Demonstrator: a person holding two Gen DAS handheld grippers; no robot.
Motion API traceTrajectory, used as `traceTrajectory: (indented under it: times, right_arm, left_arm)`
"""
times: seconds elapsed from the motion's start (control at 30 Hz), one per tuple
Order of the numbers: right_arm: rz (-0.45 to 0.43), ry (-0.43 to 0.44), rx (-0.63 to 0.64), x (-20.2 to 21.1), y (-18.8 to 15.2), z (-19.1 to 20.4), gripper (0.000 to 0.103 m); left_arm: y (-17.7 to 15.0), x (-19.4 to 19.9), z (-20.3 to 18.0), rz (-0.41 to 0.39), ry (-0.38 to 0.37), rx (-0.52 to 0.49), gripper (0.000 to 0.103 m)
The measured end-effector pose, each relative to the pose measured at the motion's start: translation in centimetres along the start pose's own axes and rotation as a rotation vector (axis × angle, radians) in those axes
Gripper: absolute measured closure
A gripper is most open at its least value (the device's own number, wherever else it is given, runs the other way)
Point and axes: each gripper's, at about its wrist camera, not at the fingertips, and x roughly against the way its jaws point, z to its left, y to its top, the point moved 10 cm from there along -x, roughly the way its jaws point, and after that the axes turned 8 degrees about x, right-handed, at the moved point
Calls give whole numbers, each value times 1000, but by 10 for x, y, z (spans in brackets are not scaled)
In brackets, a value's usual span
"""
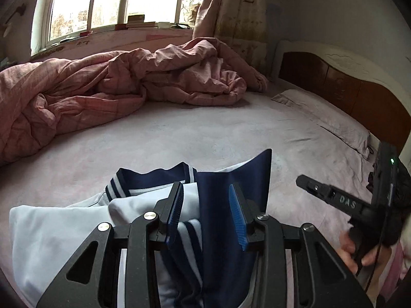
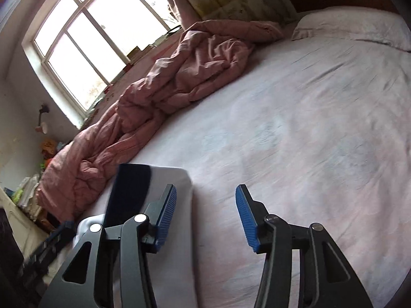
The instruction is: Fold large clothes
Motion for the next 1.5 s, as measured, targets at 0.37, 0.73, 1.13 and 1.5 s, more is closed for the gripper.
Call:
traceTrajectory:
  times: [0.37, 0.73, 1.13, 1.5]
  right_arm:
    - [44, 19, -36, -8, -2, -5, 53]
    - [42, 35, -36, -9, -3, -1, 53]
    - [198, 322, 182, -26, -44, 95, 53]
    - [253, 275, 403, -27, -73, 120, 51]
  left_arm:
    - [-47, -56, -25, 146, -6, -129, 60]
    - [-28, -22, 8, 35, 53, -103, 99]
    - [-43, -15, 70, 56, 177, -55, 99]
    - [-67, 11, 89, -42, 252, -49, 63]
